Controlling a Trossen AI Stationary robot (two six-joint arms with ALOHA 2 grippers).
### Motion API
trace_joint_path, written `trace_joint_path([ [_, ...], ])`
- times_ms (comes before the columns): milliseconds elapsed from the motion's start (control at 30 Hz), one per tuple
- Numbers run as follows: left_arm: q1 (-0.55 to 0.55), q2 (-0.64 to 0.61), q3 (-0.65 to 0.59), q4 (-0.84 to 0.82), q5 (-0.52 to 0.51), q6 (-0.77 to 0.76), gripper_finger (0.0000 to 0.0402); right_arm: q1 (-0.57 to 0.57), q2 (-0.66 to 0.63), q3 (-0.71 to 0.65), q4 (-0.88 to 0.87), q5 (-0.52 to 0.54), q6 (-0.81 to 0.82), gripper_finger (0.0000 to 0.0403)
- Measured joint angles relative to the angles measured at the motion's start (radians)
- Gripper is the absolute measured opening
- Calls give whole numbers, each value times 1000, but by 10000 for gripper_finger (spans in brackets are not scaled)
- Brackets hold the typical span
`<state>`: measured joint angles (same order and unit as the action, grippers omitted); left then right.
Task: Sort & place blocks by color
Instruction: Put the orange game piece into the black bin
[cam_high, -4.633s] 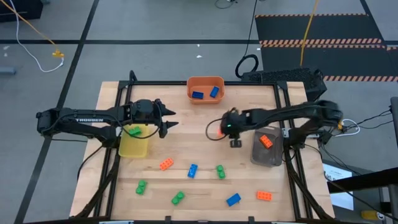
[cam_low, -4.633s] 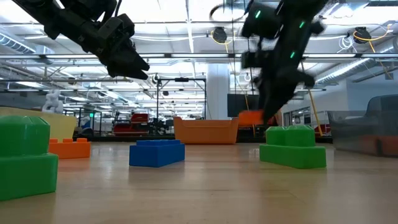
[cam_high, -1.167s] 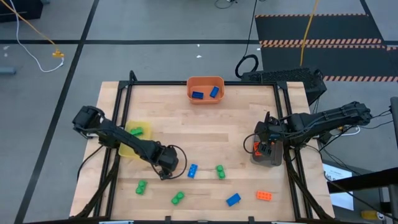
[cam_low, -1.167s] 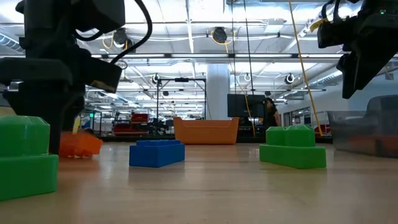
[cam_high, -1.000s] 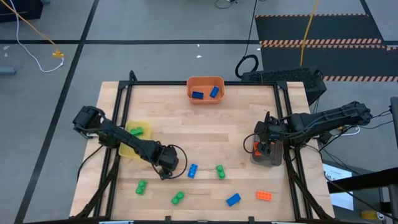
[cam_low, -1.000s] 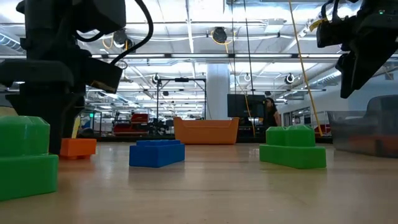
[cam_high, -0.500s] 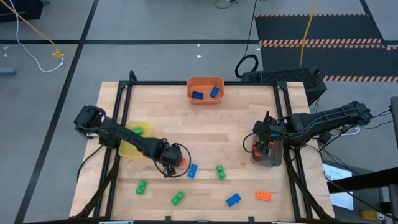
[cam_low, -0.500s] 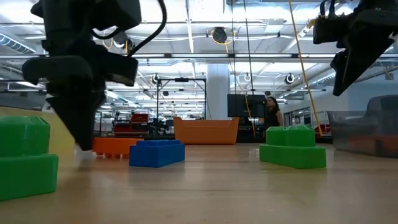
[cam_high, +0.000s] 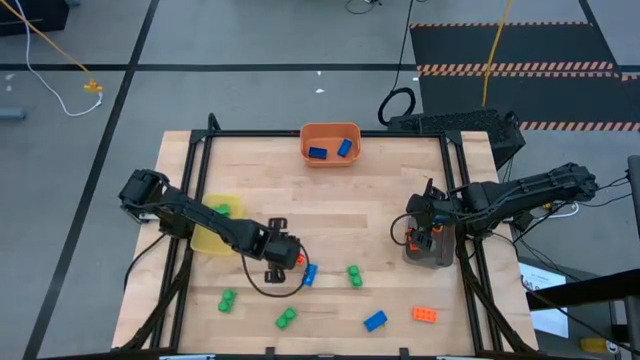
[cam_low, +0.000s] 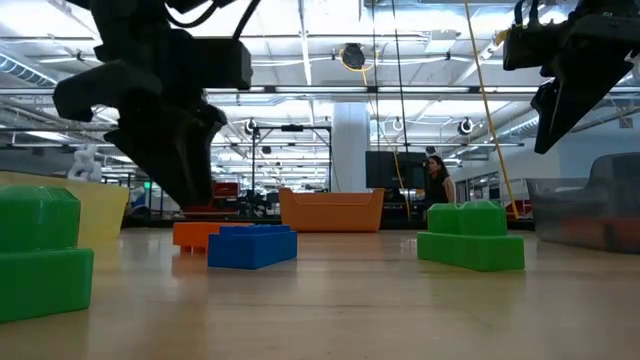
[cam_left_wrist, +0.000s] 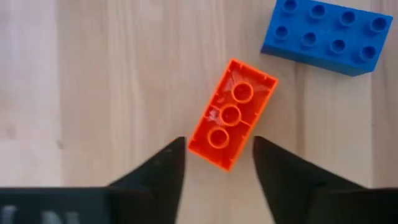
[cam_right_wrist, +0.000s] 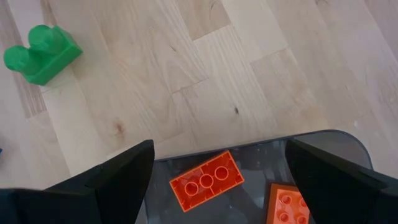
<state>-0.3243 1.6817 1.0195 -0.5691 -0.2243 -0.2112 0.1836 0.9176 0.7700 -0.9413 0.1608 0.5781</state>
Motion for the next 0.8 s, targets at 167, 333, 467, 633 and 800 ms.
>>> trace_joint_path([
  [167, 17, 9, 1, 1, 2, 62, 300, 0, 0, 0, 0, 0, 0, 352],
  [333, 35, 27, 2, 73, 25, 121, 359, 0, 0, 0, 8, 0, 0, 352],
  [467, 52, 82, 2, 113, 110, 157, 360, 0, 0, -4, 19, 0, 4, 352],
  [633, 55, 137, 6, 92, 133, 173, 308, 0, 0, -46, 55, -6, 3, 352],
  [800, 60, 114, 0, 86, 130, 176, 185, 0, 0, -91, 97, -7, 4, 352],
])
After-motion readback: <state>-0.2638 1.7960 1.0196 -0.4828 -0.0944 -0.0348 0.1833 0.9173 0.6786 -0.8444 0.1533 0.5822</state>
